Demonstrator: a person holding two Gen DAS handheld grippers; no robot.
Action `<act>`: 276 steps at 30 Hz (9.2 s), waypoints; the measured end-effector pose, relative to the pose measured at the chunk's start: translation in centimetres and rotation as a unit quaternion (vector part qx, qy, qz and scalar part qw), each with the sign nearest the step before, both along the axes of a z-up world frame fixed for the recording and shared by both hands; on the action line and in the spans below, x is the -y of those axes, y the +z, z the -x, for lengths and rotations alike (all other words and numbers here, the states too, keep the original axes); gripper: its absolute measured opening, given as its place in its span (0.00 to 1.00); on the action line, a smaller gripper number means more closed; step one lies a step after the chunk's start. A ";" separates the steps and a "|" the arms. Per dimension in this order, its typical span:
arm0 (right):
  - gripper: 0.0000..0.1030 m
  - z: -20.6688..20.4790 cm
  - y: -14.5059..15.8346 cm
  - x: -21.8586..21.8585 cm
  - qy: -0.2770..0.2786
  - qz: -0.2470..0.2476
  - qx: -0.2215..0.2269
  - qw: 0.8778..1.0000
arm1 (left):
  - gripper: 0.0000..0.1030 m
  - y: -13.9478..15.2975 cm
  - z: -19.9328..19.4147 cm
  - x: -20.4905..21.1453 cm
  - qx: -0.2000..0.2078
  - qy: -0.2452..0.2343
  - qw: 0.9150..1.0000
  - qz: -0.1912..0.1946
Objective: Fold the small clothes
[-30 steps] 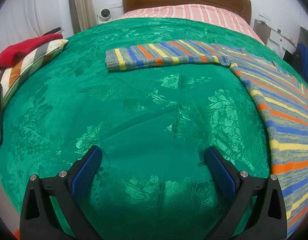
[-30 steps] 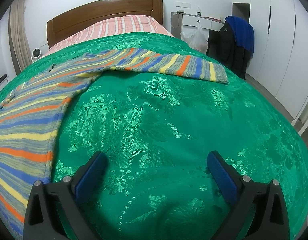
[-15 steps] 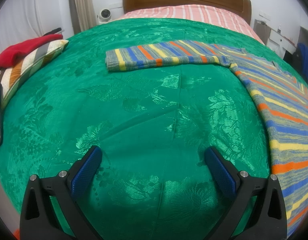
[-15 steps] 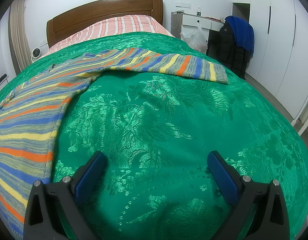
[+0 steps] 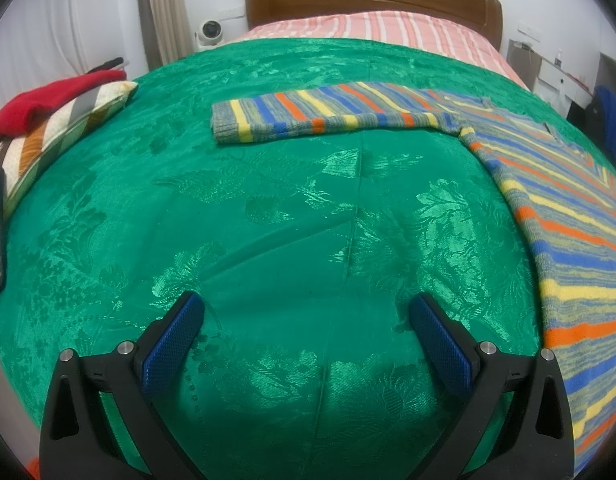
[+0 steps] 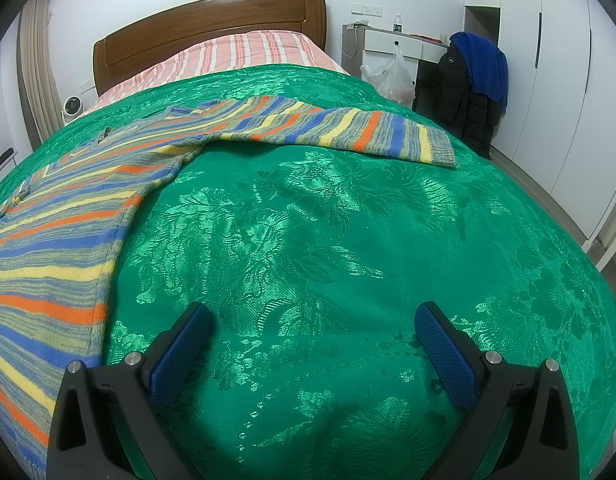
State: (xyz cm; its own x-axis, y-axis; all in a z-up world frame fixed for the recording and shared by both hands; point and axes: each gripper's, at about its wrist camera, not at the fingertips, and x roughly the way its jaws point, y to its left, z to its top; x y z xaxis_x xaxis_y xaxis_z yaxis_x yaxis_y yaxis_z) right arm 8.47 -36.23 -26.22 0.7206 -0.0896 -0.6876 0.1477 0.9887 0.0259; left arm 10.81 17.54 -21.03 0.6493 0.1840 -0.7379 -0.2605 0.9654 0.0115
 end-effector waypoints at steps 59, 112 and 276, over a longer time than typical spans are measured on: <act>0.50 -25.2 10.5 -12.1 0.224 -0.399 -0.059 0.888 | 1.00 -0.4 0.1 0.3 0.025 0.006 1.000 -0.014; 0.76 -4.9 0.6 5.5 0.087 -0.206 0.049 0.974 | 1.00 -0.4 0.3 0.4 0.030 0.007 0.999 -0.017; 0.79 -5.2 0.6 5.2 0.095 -0.212 0.056 0.971 | 0.30 13.8 -21.8 22.3 -0.018 -0.275 0.959 0.070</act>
